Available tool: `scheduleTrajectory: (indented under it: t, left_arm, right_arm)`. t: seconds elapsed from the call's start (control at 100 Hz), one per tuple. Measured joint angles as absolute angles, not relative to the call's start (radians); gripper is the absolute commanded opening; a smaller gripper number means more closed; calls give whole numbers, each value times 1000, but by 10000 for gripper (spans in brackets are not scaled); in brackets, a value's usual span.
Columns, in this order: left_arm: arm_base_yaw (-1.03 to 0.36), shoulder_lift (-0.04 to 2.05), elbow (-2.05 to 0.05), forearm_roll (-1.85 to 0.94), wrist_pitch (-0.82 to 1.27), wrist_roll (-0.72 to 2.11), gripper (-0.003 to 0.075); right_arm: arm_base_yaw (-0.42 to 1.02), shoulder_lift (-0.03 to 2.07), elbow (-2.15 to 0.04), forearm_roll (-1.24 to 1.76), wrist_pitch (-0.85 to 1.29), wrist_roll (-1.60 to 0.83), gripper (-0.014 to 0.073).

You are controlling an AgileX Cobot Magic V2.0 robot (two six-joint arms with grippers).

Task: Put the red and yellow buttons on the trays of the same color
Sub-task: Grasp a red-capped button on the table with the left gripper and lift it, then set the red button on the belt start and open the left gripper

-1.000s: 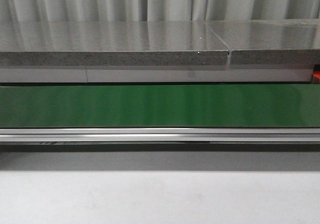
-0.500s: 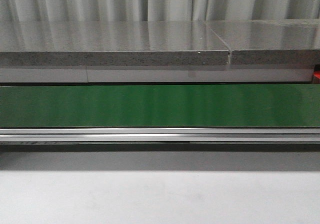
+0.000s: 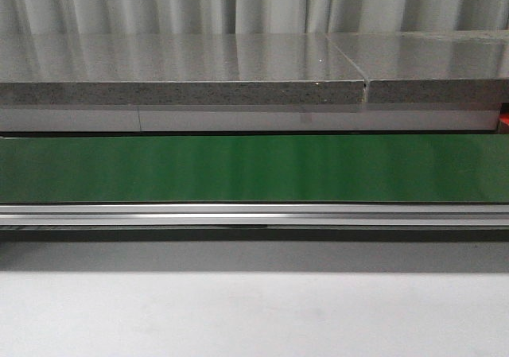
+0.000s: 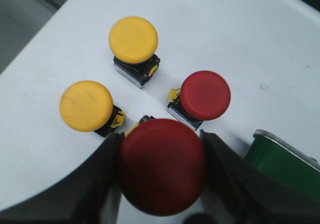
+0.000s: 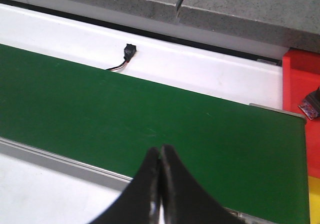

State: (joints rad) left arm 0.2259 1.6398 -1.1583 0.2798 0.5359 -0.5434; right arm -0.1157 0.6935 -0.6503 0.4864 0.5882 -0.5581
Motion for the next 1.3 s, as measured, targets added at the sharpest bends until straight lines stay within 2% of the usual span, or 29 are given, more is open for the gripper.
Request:
scheduleTrajectory:
  t: [0.28, 0.62, 1.14, 1.22, 1.3]
  left_arm:
    - [123, 1474, -1158, 258, 629, -420, -19]
    - [-24, 1459, -1151, 214, 672, -374, -19]
    - [-42, 1551, -1101, 191, 663, -372, -18]
    - [-42, 1566, -1101, 184, 663, -370, 10]
    - [-42, 1566, -1101, 179, 661, -367, 109]
  right_arm:
    - [-116, 693, -650, 486, 588, -558, -68]
    - [-116, 693, -650, 486, 588, -558, -68]
    - [-116, 693, -650, 486, 588, -558, -68]
    - [-116, 693, -650, 486, 588, -558, -68]
    - [-116, 693, -650, 486, 588, -558, -68]
